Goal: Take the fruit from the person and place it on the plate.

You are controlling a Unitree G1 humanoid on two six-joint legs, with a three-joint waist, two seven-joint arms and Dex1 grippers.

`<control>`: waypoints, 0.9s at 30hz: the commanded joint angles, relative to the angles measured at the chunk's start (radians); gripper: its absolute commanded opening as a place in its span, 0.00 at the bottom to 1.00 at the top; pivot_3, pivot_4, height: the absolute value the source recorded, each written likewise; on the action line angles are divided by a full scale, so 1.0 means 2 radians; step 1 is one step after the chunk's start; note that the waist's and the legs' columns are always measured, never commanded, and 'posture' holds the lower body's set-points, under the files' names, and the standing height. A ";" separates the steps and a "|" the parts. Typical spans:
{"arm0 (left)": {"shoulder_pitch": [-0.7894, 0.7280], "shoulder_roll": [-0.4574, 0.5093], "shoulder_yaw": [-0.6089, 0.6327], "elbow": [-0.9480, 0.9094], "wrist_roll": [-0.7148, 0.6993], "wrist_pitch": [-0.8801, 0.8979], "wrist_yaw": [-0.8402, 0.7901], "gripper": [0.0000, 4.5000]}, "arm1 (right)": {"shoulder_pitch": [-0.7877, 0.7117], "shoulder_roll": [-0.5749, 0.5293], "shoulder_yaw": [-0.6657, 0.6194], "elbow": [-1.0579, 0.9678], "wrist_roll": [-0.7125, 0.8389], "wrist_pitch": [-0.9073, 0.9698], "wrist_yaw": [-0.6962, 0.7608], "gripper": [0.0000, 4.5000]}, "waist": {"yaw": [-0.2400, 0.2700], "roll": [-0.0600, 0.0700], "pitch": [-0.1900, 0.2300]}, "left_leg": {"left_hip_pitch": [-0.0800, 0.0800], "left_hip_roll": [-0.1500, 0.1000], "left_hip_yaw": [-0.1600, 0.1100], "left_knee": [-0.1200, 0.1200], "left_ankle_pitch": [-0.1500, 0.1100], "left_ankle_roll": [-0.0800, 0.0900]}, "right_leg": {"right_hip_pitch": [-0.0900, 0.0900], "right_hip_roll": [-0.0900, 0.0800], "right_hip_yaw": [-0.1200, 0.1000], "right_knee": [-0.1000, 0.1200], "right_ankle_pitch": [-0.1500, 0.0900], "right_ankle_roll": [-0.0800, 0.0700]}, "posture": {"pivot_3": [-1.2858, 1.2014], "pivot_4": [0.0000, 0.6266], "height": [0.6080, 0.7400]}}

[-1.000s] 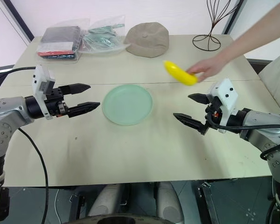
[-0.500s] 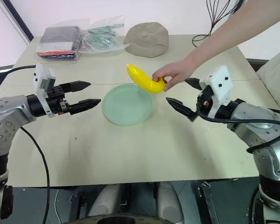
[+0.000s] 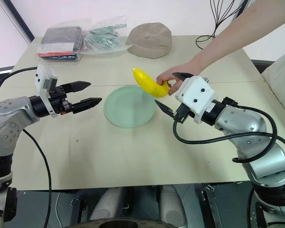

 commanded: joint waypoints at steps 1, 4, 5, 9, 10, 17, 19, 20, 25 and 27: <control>-0.011 0.002 0.004 -0.003 0.002 -0.012 -0.004 0.98 | -0.011 0.010 0.011 -0.006 -0.019 -0.023 0.005 1.00 | 0.000 0.000 0.000 | 0.000 0.000 0.000 0.000 0.000 0.000 | 0.000 0.000 0.000 0.000 0.000 0.000 | 0.52 0.24 1.00; -0.012 0.003 0.004 -0.002 0.003 -0.013 -0.005 0.98 | -0.014 0.020 0.026 0.004 -0.034 -0.034 0.007 1.00 | 0.000 0.000 0.000 | 0.000 0.000 0.000 0.000 0.000 0.000 | 0.000 0.000 0.000 0.000 0.000 0.000 | 0.52 0.24 1.00; -0.012 0.003 0.004 -0.002 0.003 -0.013 -0.005 0.98 | -0.016 0.024 0.032 0.008 -0.040 -0.039 0.007 1.00 | 0.000 0.000 0.000 | 0.000 0.000 0.000 0.000 0.000 0.000 | 0.000 0.000 0.000 0.000 0.000 0.000 | 0.52 0.24 1.00; -0.011 0.003 0.004 -0.004 0.003 -0.013 -0.004 0.98 | -0.025 0.039 0.048 0.029 -0.060 -0.055 0.009 1.00 | 0.000 0.000 0.000 | 0.000 0.000 0.000 0.000 0.000 0.000 | 0.000 0.000 0.000 0.000 0.000 0.000 | 0.52 0.24 1.00; -0.010 0.004 0.005 -0.005 0.003 -0.012 -0.003 0.98 | -0.029 0.045 0.054 0.041 -0.067 -0.063 0.010 1.00 | 0.000 0.000 0.000 | 0.000 0.000 0.000 0.000 0.000 0.000 | 0.000 0.000 0.000 0.000 0.000 0.000 | 0.52 0.24 1.00; -0.006 0.006 0.009 -0.011 0.002 -0.011 0.001 0.98 | -0.051 0.068 0.067 0.106 -0.100 -0.110 0.023 1.00 | -0.001 0.000 0.000 | 0.000 0.000 0.000 0.000 0.000 0.000 | 0.000 0.000 0.000 0.000 0.000 0.000 | 0.52 0.24 1.00; -0.004 0.007 0.011 -0.014 0.001 -0.011 0.002 0.98 | -0.054 0.072 0.068 0.117 -0.106 -0.121 0.025 1.00 | -0.001 0.000 0.000 | 0.000 0.000 0.000 0.000 0.000 0.000 | 0.000 0.000 0.000 0.000 0.000 0.000 | 0.52 0.24 1.00; -0.003 0.007 0.012 -0.015 0.001 -0.010 0.002 0.98 | -0.056 0.075 0.069 0.124 -0.110 -0.126 0.026 1.00 | -0.001 0.000 0.000 | 0.000 0.000 0.000 0.000 0.000 0.000 | 0.000 0.000 0.000 0.000 0.000 0.000 | 0.52 0.24 1.00; -0.001 0.008 0.014 -0.019 -0.001 -0.009 0.005 1.00 | -0.059 0.084 0.070 0.135 -0.121 -0.139 0.032 0.61 | -0.001 0.000 0.000 | 0.000 0.000 0.000 0.000 0.000 0.000 | 0.000 0.000 0.000 0.000 0.000 0.000 | 0.52 0.24 1.00; -0.001 0.009 0.014 -0.018 -0.001 -0.009 0.005 1.00 | -0.058 0.086 0.069 0.135 -0.124 -0.140 0.034 0.37 | -0.001 0.000 0.000 | 0.000 0.000 0.000 0.000 0.000 0.000 | 0.000 0.000 0.000 0.000 0.000 0.000 | 0.52 0.24 1.00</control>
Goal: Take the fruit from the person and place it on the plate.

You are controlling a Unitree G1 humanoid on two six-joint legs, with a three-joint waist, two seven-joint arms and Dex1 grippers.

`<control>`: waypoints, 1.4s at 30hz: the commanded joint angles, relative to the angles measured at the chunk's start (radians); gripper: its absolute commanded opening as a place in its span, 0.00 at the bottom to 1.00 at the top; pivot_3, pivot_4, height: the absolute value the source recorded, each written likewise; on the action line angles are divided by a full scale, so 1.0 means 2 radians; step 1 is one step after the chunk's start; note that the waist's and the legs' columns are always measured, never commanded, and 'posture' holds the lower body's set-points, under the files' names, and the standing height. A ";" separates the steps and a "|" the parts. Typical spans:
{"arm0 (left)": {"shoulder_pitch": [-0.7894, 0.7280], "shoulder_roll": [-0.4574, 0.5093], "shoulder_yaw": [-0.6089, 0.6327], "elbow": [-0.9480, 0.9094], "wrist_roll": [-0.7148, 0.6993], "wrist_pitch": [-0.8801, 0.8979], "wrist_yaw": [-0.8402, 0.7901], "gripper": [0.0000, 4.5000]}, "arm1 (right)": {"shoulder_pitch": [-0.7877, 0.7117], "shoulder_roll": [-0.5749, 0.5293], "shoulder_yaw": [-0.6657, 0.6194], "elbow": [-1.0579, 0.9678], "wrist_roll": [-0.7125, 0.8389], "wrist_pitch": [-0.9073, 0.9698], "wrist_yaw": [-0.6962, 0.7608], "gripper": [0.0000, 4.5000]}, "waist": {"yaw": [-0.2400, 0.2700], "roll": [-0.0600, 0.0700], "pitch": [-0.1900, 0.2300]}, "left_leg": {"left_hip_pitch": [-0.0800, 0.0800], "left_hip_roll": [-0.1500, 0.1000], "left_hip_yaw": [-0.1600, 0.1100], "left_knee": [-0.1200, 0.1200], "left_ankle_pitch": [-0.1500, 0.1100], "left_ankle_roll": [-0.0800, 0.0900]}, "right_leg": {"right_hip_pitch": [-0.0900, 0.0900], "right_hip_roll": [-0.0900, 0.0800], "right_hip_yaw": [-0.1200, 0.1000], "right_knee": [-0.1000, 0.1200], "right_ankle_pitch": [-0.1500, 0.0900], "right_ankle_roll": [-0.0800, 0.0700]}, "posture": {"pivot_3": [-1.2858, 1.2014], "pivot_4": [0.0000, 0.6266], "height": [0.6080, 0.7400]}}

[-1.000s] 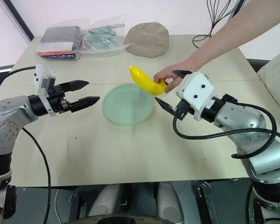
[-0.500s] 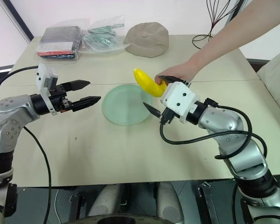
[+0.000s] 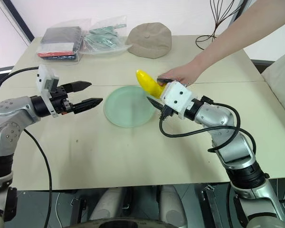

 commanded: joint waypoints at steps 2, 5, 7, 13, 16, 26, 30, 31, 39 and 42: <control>-0.001 0.006 0.014 -0.015 -0.001 -0.008 0.002 1.00 | -0.008 0.006 -0.008 -0.010 -0.008 -0.012 0.004 0.22 | 0.000 0.000 0.000 | 0.000 0.000 0.000 0.000 0.000 0.000 | 0.000 0.000 0.000 0.000 0.000 0.000 | 0.52 0.24 1.00; -0.002 0.005 0.014 -0.016 -0.002 -0.007 0.003 1.00 | -0.007 0.006 -0.009 -0.013 -0.011 -0.007 0.006 0.22 | 0.000 0.000 0.000 | 0.000 0.000 0.000 0.000 0.000 0.000 | 0.000 0.000 0.000 0.000 0.000 0.000 | 0.52 0.24 1.00; -0.002 0.005 0.013 -0.015 -0.002 -0.007 0.003 1.00 | -0.006 0.006 -0.010 -0.015 -0.012 -0.006 0.009 0.22 | 0.000 0.000 0.000 | 0.000 0.000 0.000 0.000 0.000 0.000 | 0.000 0.000 0.000 0.000 0.000 0.000 | 0.52 0.24 1.00; -0.005 0.005 0.014 -0.012 -0.002 -0.007 0.002 1.00 | -0.001 0.009 -0.021 -0.029 0.015 0.021 0.020 0.22 | 0.000 0.000 0.000 | 0.000 0.000 0.000 0.000 0.000 0.000 | 0.000 0.000 0.000 0.000 0.000 0.000 | 0.52 0.24 1.00; -0.005 0.006 0.019 -0.012 -0.009 0.000 0.003 1.00 | -0.008 0.029 -0.038 -0.048 0.069 0.073 0.023 0.22 | 0.000 0.000 0.000 | 0.000 0.000 0.000 0.000 0.000 0.000 | 0.000 0.000 0.000 0.000 0.000 0.000 | 0.52 0.24 1.00; 0.022 0.026 0.029 -0.029 -0.027 0.026 -0.009 1.00 | -0.071 0.116 -0.022 0.007 0.117 0.108 0.010 0.22 | -0.004 0.000 0.000 | 0.000 0.000 0.000 0.000 0.000 0.000 | 0.000 0.000 0.000 0.000 0.001 0.001 | 0.52 0.24 1.00; 0.027 0.026 0.034 -0.034 -0.030 0.030 -0.005 1.00 | -0.100 0.165 -0.023 0.041 0.139 0.117 0.007 0.22 | -0.009 0.000 0.000 | 0.000 0.000 0.000 0.000 0.000 0.000 | -0.001 0.000 0.000 0.001 0.001 0.001 | 0.52 0.24 1.00; 0.028 0.027 0.035 -0.036 -0.030 0.029 -0.004 1.00 | -0.103 0.174 -0.018 0.047 0.139 0.117 0.007 0.22 | -0.009 0.000 0.000 | 0.000 0.000 0.000 -0.001 0.000 0.000 | -0.001 0.000 0.000 0.001 0.001 0.001 | 0.52 0.24 1.00; 0.042 0.034 0.049 -0.050 -0.037 0.036 0.002 1.00 | -0.088 0.229 0.002 0.086 0.172 0.146 0.013 0.22 | -0.012 0.000 0.000 | 0.000 0.000 0.000 -0.002 0.000 -0.001 | -0.002 -0.001 0.001 0.002 0.001 0.001 | 0.52 0.24 1.00; 0.045 0.036 0.052 -0.053 -0.039 0.040 0.003 1.00 | -0.086 0.258 0.006 0.105 0.182 0.158 0.006 0.22 | -0.012 0.000 0.000 | 0.000 0.000 0.000 -0.004 0.001 -0.002 | -0.003 -0.001 0.001 0.002 0.001 0.001 | 0.52 0.24 1.00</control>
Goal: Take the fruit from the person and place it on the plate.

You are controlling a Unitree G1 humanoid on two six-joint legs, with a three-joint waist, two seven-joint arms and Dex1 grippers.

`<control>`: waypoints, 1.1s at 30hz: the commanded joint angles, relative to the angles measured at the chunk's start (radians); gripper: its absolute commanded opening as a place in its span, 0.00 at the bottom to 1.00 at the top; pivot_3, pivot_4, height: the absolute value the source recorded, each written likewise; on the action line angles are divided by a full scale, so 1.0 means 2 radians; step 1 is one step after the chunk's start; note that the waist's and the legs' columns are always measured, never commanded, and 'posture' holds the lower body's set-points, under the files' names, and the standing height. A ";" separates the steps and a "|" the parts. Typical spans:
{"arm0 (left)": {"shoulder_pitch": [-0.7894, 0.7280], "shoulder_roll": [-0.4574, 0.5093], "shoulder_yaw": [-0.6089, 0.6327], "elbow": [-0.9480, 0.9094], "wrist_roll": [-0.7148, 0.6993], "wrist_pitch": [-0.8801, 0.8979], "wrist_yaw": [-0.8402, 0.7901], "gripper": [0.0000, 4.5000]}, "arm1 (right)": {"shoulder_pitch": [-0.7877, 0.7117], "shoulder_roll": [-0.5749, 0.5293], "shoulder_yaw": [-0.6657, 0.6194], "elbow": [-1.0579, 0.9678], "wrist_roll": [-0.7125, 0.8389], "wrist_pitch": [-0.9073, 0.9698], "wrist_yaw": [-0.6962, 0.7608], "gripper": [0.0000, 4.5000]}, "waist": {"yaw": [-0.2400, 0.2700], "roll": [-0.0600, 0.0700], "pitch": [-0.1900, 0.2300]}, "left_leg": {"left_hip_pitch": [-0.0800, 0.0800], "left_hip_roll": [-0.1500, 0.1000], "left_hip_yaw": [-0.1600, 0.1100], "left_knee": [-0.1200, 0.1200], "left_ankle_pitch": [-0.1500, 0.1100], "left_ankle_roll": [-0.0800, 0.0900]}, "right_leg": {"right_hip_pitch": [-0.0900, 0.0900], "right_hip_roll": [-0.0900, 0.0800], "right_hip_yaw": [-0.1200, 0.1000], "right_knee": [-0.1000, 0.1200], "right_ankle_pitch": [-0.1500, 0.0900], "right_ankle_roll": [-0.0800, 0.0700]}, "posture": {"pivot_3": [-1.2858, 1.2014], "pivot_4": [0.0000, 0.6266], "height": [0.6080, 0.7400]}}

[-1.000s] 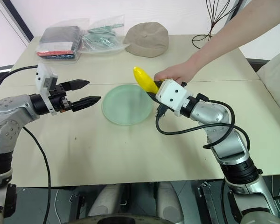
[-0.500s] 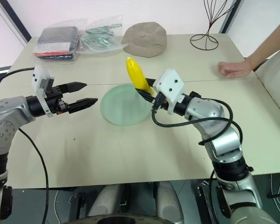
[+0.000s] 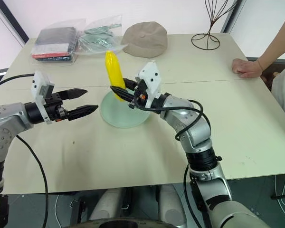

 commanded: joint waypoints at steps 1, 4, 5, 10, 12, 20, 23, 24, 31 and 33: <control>0.001 0.011 0.021 -0.020 -0.011 0.002 0.003 1.00 | -0.003 0.031 0.000 0.009 0.024 0.013 -0.011 0.22 | 0.000 0.000 0.000 | 0.000 0.000 0.000 -0.001 0.001 -0.001 | -0.001 0.000 0.000 0.000 0.000 0.000 | 0.52 0.24 1.00; 0.001 0.013 0.024 -0.021 -0.012 0.004 0.003 1.00 | -0.001 0.050 0.006 0.024 0.023 0.016 -0.015 0.22 | -0.001 0.000 0.000 | 0.000 0.000 0.000 -0.002 0.001 -0.002 | -0.002 0.000 0.000 0.001 0.000 0.000 | 0.52 0.24 1.00; 0.002 0.014 0.024 -0.021 -0.013 0.005 0.004 1.00 | 0.001 0.055 0.008 0.031 0.021 0.016 -0.017 0.22 | -0.001 0.000 0.000 | 0.000 0.000 0.000 -0.002 0.001 -0.002 | -0.002 0.000 0.000 0.002 0.000 -0.001 | 0.52 0.24 1.00; 0.004 0.016 0.028 -0.027 -0.020 0.013 0.007 1.00 | 0.005 0.087 -0.004 0.071 0.027 0.036 -0.047 0.22 | -0.002 0.000 0.000 | 0.000 0.000 0.000 -0.002 0.002 -0.003 | -0.003 0.001 0.000 0.003 0.000 -0.001 | 0.52 0.24 1.00; 0.010 0.019 0.032 -0.034 -0.027 0.018 0.008 1.00 | 0.008 0.094 -0.011 0.081 0.031 0.050 -0.059 0.22 | -0.002 0.000 0.000 | 0.000 0.000 0.000 -0.002 0.002 -0.003 | -0.003 0.001 0.000 0.003 0.000 -0.001 | 0.52 0.24 1.00; 0.048 0.054 0.059 -0.064 -0.051 0.038 -0.005 1.00 | 0.018 0.102 -0.028 0.096 0.041 0.093 -0.086 0.22 | -0.003 0.000 0.000 | 0.000 0.000 0.000 -0.002 0.002 -0.003 | -0.003 0.001 0.000 0.004 0.000 -0.001 | 0.52 0.24 1.00; 0.063 0.062 0.071 -0.072 -0.057 0.040 -0.009 1.00 | 0.021 0.101 -0.032 0.100 0.040 0.092 -0.090 0.22 | -0.002 0.000 0.000 | 0.001 0.000 0.000 -0.002 0.002 -0.003 | -0.003 0.001 0.000 0.004 0.000 -0.001 | 0.52 0.24 1.00; 0.066 0.064 0.073 -0.074 -0.058 0.041 -0.008 1.00 | 0.023 0.101 -0.035 0.101 0.041 0.092 -0.092 0.22 | -0.002 0.000 0.000 | 0.001 0.000 0.000 -0.002 0.002 -0.003 | -0.003 0.001 0.000 0.004 0.000 -0.001 | 0.52 0.24 1.00; 0.068 0.065 0.076 -0.079 -0.064 0.042 0.001 1.00 | 0.025 0.100 -0.046 0.119 0.034 0.079 -0.108 0.22 | -0.002 0.000 0.000 | 0.001 0.000 0.000 -0.002 0.002 -0.003 | -0.002 0.001 0.000 0.004 0.000 -0.001 | 0.52 0.24 1.00; 0.065 0.065 0.073 -0.078 -0.064 0.042 0.004 1.00 | 0.024 0.096 -0.049 0.126 0.031 0.075 -0.110 0.53 | -0.002 0.000 0.000 | 0.002 0.000 0.000 -0.002 0.002 -0.003 | -0.002 0.001 0.000 0.004 0.000 -0.001 | 0.52 0.24 1.00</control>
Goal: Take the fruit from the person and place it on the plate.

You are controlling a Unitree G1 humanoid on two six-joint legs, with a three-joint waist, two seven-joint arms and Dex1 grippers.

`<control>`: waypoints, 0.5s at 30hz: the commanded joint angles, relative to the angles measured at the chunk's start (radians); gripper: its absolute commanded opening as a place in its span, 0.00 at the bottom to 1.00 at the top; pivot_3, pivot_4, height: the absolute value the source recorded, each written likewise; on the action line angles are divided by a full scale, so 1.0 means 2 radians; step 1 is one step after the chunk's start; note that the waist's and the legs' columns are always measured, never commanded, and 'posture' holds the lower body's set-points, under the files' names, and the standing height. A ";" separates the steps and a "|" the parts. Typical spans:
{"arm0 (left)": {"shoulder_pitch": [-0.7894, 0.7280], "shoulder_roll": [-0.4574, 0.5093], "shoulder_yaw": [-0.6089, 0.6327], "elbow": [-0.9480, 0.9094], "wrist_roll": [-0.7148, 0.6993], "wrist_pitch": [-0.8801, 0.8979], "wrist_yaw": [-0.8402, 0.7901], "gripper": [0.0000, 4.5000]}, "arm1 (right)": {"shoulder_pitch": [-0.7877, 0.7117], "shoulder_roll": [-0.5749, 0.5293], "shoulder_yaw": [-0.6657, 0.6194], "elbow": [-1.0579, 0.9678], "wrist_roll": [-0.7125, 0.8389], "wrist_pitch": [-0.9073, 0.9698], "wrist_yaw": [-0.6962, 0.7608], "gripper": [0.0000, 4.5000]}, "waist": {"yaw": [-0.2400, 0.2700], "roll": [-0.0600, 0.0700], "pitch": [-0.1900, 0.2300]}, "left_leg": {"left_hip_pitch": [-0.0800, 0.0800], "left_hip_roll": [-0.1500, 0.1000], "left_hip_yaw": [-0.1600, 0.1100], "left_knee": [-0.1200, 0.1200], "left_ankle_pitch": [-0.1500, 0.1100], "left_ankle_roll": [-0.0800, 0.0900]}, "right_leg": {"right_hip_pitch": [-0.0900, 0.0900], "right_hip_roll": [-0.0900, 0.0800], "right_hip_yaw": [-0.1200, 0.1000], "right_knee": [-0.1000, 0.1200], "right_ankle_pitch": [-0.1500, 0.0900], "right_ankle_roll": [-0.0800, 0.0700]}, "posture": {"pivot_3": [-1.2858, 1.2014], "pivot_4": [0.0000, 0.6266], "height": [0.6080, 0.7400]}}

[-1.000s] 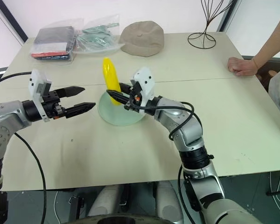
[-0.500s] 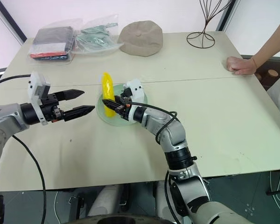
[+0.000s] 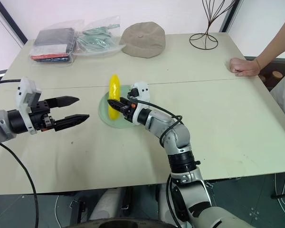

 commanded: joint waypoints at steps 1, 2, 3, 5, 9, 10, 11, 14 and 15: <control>-0.007 0.008 0.013 -0.013 -0.006 -0.002 0.004 1.00 | 0.005 -0.008 -0.009 0.020 -0.013 -0.001 -0.015 0.63 | 0.000 0.000 0.000 | 0.000 0.000 0.000 0.000 0.000 0.000 | 0.000 0.000 0.000 0.000 0.000 0.000 | 0.52 0.24 1.00; -0.007 0.008 0.012 -0.013 -0.006 -0.002 0.005 1.00 | 0.005 -0.012 -0.011 0.021 -0.015 -0.003 -0.015 0.76 | 0.001 0.000 0.000 | 0.000 0.000 0.000 0.000 0.000 0.000 | 0.000 0.000 0.000 0.000 0.000 0.000 | 0.52 0.24 1.00; -0.008 0.008 0.011 -0.013 -0.006 -0.002 0.005 1.00 | 0.004 -0.015 -0.013 0.021 -0.017 -0.007 -0.016 0.86 | 0.000 0.000 0.000 | 0.000 0.000 0.000 0.000 0.000 0.000 | 0.000 0.000 0.000 0.000 0.000 0.000 | 0.52 0.24 1.00; -0.009 0.008 0.009 -0.013 -0.006 -0.003 0.006 1.00 | 0.003 -0.021 -0.021 0.023 -0.019 -0.010 -0.020 1.00 | -0.001 0.000 0.000 | -0.001 0.000 0.000 0.000 0.000 0.000 | -0.001 0.000 0.000 0.000 0.000 0.000 | 0.52 0.24 1.00; -0.014 0.007 0.005 -0.009 -0.005 -0.005 0.006 1.00 | 0.009 -0.055 -0.030 0.008 -0.030 -0.013 -0.019 1.00 | -0.001 0.000 0.000 | -0.001 0.000 0.000 0.000 0.000 0.000 | -0.001 0.000 0.000 0.000 0.000 0.000 | 0.52 0.24 1.00; -0.015 0.007 0.003 -0.008 -0.004 -0.006 0.005 1.00 | 0.011 -0.070 -0.032 -0.004 -0.033 -0.011 -0.018 1.00 | -0.001 0.000 0.000 | -0.001 0.000 0.000 0.000 0.000 0.000 | -0.001 0.000 0.000 0.000 0.000 0.000 | 0.52 0.24 1.00; -0.017 0.007 0.001 -0.007 -0.003 -0.006 0.005 1.00 | 0.013 -0.081 -0.033 -0.012 -0.036 -0.009 -0.017 1.00 | 0.000 0.000 0.000 | -0.001 0.000 0.000 0.000 0.000 0.000 | -0.001 0.000 0.000 0.000 0.000 0.000 | 0.52 0.24 1.00; -0.020 0.006 -0.003 -0.004 -0.002 -0.008 0.003 1.00 | 0.017 -0.110 -0.037 -0.035 -0.040 -0.007 -0.018 1.00 | 0.001 0.000 0.000 | -0.001 0.000 0.000 0.000 0.000 0.000 | 0.000 0.000 0.000 0.000 0.000 0.000 | 0.52 0.24 1.00; -0.021 0.005 -0.005 -0.003 -0.001 -0.009 0.003 1.00 | 0.017 -0.120 -0.041 -0.044 -0.040 -0.007 -0.017 1.00 | 0.001 0.000 0.000 | -0.001 0.000 0.000 0.000 0.000 0.000 | 0.000 0.000 0.000 0.000 0.000 0.000 | 0.52 0.24 1.00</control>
